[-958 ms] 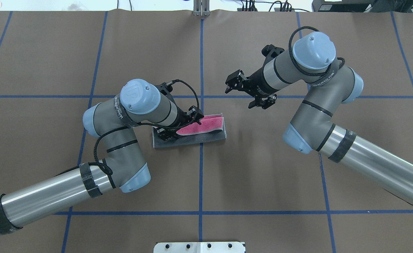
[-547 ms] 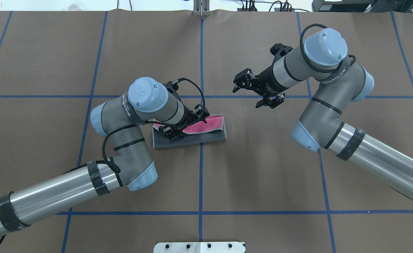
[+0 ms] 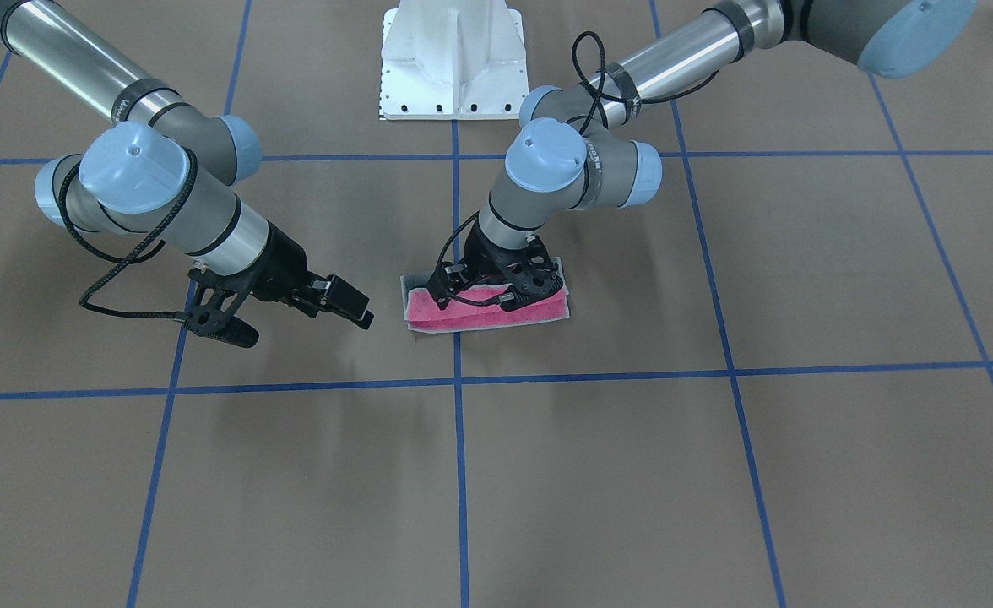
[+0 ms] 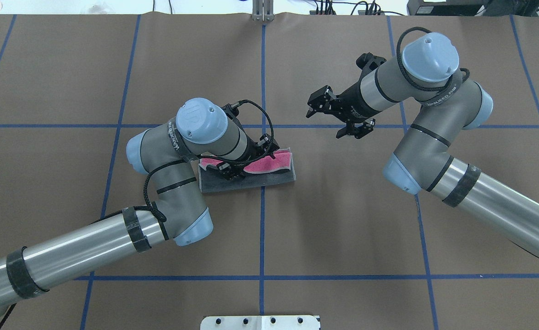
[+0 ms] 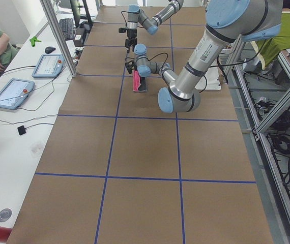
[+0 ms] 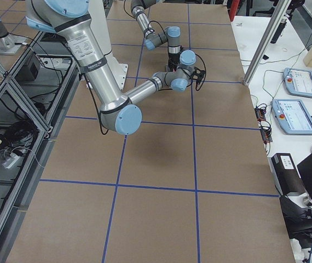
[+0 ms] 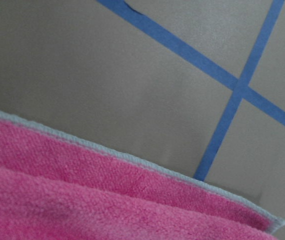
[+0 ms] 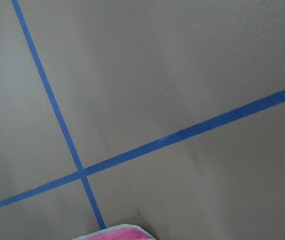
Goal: Fold towel twice with both arms
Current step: 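Grasp the folded towel's end with the left gripper and fold it across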
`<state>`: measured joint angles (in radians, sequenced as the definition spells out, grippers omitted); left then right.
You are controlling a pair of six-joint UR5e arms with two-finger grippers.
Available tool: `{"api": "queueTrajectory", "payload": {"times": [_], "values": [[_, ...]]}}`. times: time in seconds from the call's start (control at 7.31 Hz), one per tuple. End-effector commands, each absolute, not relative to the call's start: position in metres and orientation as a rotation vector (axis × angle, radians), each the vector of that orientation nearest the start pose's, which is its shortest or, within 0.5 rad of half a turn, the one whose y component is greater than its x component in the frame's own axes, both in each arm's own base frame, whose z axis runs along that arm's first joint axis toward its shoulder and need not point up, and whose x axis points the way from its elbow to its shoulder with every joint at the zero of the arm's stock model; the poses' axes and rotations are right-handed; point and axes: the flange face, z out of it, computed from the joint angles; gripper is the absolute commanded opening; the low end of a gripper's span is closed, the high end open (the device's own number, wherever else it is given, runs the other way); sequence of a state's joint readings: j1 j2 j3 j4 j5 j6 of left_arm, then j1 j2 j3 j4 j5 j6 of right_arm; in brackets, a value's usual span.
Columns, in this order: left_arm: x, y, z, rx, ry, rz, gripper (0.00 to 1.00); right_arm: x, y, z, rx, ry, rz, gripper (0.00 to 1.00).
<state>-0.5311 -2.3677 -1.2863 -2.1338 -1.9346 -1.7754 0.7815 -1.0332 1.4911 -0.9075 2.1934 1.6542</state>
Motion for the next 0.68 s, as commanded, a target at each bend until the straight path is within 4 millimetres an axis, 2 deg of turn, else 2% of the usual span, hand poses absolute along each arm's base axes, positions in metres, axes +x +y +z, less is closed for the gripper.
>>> {"api": "queueTrajectory", "payload": {"times": [0.0, 0.14, 0.27, 0.55], "values": [[0.617, -0.481, 0.224, -0.147, 1.112, -0.466, 1.0, -0.43, -0.536, 0.301, -0.149, -1.211, 0.41, 0.99], [0.615, -0.488, 0.228, -0.125, 1.146, -0.468, 1.0, -0.429, -0.534, 0.302, -0.15, -1.211, 0.409, 0.99], [0.621, -0.495, 0.241, -0.112, 1.168, -0.467, 1.0, -0.426, -0.533, 0.303, -0.148, -1.212, 0.41, 0.99], [0.619, -0.503, 0.232, -0.098, 1.182, -0.474, 1.0, -0.426, -0.533, 0.303, -0.148, -1.211, 0.412, 0.99]]}}
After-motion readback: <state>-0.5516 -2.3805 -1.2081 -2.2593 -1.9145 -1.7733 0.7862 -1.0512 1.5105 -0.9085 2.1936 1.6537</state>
